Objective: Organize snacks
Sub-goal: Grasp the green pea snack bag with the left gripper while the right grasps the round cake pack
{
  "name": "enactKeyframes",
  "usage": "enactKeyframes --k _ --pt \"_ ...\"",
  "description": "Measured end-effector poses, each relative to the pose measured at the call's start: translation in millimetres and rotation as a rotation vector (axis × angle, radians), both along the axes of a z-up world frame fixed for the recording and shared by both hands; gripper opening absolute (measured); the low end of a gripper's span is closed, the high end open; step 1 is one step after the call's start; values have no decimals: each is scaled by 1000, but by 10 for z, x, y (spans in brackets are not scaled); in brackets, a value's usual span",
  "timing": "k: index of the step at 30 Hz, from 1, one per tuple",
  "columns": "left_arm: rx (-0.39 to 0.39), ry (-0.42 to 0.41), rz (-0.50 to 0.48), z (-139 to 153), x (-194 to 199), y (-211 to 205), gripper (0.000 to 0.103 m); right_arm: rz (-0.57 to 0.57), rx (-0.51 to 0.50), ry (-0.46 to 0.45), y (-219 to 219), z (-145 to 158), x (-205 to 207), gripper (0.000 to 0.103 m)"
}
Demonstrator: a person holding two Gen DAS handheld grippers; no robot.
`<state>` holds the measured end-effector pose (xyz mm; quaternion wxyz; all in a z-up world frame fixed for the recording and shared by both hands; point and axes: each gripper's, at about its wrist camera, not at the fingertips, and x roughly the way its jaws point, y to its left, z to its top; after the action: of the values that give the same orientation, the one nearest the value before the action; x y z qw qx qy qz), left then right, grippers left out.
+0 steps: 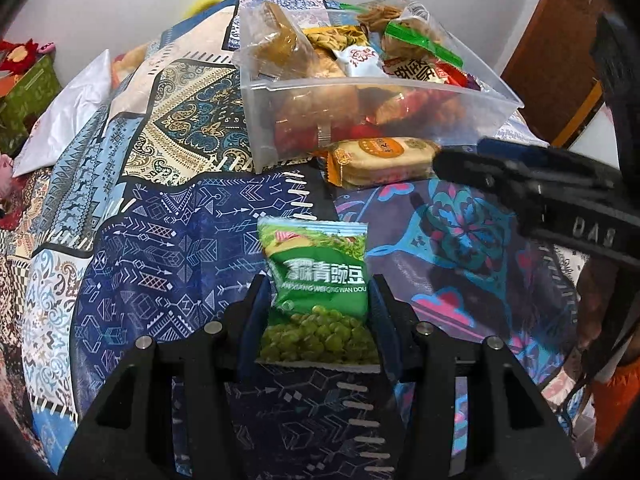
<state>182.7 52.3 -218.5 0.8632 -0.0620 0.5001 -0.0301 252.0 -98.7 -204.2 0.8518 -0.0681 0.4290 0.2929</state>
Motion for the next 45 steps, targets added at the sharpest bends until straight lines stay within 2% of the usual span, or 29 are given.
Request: enactKeyframes --k 3,8,10,12,17,20,26,27,30,31,41,42,45 --pt "25 -21 13 -31 22 11 49 14 5 0 77 0 72 66" --pt "-11 -25 50 -24 107 136 47 49 -8 -8 193 -41 129 66" --pt "-28 -34 30 -10 148 161 47 53 -9 -9 218 -66 137 55" --pt "-19 -42 15 1 156 130 47 70 -15 12 227 -103 146 50" --pt "-11 -47 6 -5 211 40 47 107 -9 54 190 -134 66 49" --pt "3 -45 7 -10 268 17 46 156 1 99 181 -161 -42 35" --pt "16 -54 41 3 244 132 46 181 -9 77 139 -75 -127 35" --pt "18 -54 50 3 220 174 46 182 -12 66 152 -53 -122 37" --pt "14 -45 74 -26 160 295 46 175 -29 25 202 -8 -82 55" --pt "15 -45 83 -31 140 343 46 170 -34 17 225 -5 -55 56" --pt "16 -64 96 -20 260 447 46 257 -24 62 524 -106 133 56" --pt "13 -65 95 -17 282 449 46 269 -22 69 522 -112 115 55" --pt "23 -69 96 -17 335 446 46 299 -32 67 501 -109 28 42"
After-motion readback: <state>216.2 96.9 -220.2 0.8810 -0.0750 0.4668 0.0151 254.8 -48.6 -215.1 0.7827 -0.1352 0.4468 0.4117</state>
